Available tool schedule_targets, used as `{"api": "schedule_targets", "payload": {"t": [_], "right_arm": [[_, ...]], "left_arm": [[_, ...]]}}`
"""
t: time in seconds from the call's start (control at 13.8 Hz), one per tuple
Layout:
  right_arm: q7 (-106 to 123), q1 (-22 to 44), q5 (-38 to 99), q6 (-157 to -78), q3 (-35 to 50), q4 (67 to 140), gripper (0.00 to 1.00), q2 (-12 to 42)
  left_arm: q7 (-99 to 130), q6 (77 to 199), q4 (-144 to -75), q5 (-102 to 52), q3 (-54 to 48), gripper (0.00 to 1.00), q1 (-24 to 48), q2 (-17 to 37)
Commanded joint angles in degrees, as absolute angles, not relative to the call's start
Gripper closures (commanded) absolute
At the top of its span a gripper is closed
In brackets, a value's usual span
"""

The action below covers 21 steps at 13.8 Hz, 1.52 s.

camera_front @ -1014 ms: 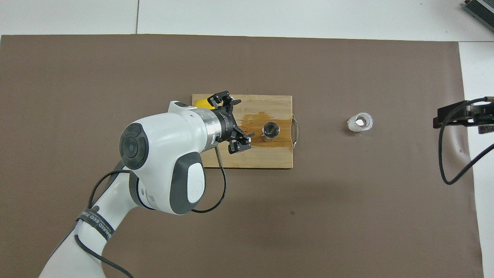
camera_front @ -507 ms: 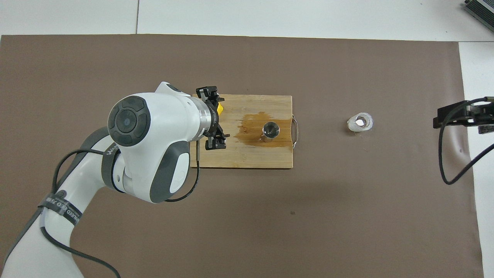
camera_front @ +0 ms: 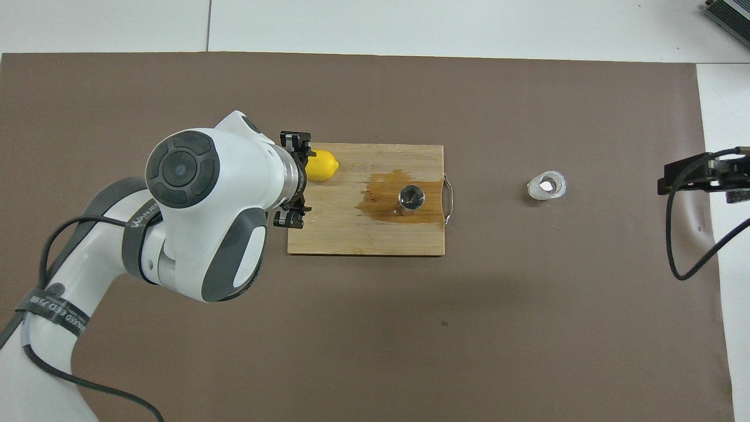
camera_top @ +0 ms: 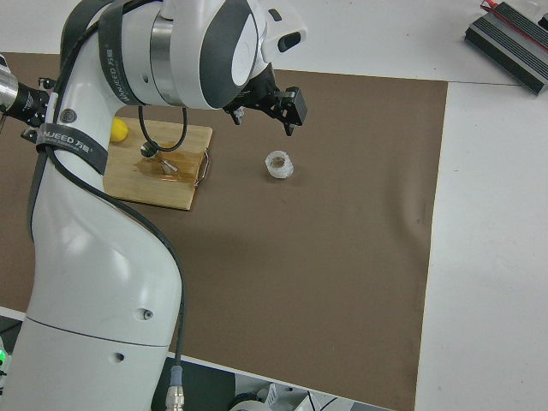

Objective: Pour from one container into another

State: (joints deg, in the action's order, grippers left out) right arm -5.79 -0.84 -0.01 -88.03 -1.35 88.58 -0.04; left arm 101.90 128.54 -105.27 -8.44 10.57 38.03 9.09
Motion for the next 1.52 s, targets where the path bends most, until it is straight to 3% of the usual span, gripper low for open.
{"api": "schedule_targets", "payload": {"t": [0.0, 0.43, 0.87, 1.23, 1.45], "right_arm": [[-4.3, -1.4, -0.4, -87.5, -1.1, 88.4, 0.00, -0.3], [-4.4, -1.4, -0.4, -87.5, -1.1, 88.4, 0.00, -0.3], [6.8, -2.5, -0.4, -86.3, -1.2, 89.0, 0.00, -0.5], [38.2, -6.6, 5.5, -100.6, -1.4, 100.2, 0.00, -3.3], [63.7, -8.5, 10.0, -110.8, -1.4, 102.8, 0.00, 1.6]], "left_arm": [[97.4, 125.3, -105.3, -5.2, 10.5, 0.00, 35.3, 7.1], [73.3, 115.9, -105.6, -4.6, 10.4, 0.00, 25.3, 1.0], [41.8, 111.4, -105.4, -4.4, 10.8, 0.00, 17.1, -1.3], [14.0, 111.2, -105.4, -4.3, 10.9, 0.00, 11.3, -2.0], [8.7, 110.7, -105.4, -4.3, 10.9, 0.00, 8.9, -2.2]]}}
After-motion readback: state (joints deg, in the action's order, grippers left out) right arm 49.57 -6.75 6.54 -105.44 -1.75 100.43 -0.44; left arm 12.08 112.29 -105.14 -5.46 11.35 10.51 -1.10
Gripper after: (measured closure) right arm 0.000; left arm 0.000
